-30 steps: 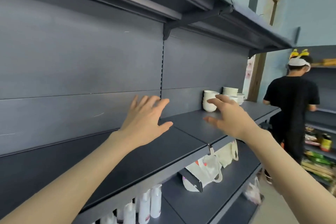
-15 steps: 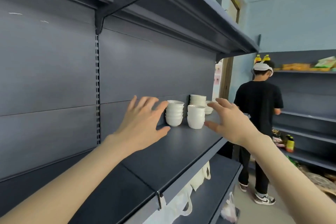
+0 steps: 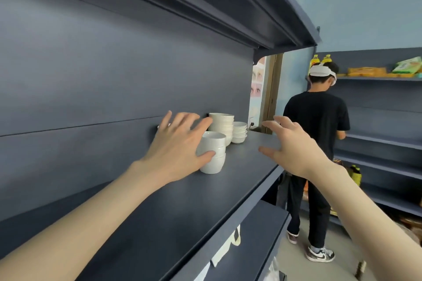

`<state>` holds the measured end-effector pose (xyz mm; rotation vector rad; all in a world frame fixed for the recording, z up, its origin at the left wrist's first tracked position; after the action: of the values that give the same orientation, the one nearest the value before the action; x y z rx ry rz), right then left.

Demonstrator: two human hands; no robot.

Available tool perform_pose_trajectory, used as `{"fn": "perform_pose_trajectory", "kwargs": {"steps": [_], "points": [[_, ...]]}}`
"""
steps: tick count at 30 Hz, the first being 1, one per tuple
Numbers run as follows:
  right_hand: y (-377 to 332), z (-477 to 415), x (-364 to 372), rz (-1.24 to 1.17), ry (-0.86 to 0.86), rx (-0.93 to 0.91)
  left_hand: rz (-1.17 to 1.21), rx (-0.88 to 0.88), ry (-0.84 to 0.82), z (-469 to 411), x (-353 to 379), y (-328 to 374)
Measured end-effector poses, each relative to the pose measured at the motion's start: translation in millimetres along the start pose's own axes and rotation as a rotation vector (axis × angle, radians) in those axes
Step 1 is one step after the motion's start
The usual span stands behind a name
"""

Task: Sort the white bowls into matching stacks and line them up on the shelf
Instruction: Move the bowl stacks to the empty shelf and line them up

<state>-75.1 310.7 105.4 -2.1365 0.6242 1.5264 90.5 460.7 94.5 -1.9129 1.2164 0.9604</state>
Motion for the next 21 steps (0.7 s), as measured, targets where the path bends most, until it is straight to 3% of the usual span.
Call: {"fn": "perform_pose_trajectory", "kwargs": {"steps": [8, 21], "points": [[91.6, -114.3, 23.5, -0.01, -0.032, -0.209, -0.108, -0.167, -0.012, -94.4, 57.0, 28.8], [179.0, -290.1, 98.1, -0.243, -0.081, -0.424, -0.14, -0.32, -0.029, -236.8, 149.8, 31.1]]}}
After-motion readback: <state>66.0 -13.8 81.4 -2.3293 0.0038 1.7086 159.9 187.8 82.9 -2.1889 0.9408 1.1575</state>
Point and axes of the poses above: each hand's wrist, its own z-axis away from the middle knuckle, its own x-axis out of the palm, y = z × x, the point moved 3 cm from there along -z, towards the middle knuckle, and after that the axes turned 14 degrees about -y, right-handed, at the moved point
